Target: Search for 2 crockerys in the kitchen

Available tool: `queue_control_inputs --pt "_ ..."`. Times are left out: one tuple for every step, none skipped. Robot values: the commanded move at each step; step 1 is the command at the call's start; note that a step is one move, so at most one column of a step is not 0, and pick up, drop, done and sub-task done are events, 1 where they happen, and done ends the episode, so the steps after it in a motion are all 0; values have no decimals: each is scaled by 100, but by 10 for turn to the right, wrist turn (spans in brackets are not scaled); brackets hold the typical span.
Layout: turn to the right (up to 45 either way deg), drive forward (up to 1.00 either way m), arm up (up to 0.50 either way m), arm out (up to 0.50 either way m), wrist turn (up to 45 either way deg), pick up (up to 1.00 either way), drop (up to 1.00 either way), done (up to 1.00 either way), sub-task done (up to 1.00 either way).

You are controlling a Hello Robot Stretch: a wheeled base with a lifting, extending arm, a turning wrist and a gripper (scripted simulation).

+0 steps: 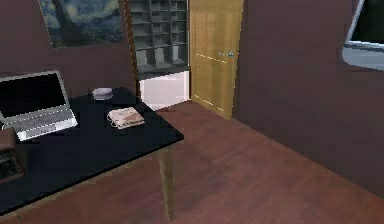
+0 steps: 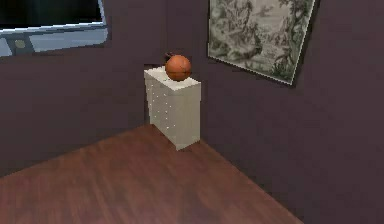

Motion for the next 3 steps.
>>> queue_control_inputs --pt "180 0 0 0 0 0 0 0 0" --pt "0 100 0 0 0 0 0 0 0" --pt "30 0 0 0 0 0 0 0 0"
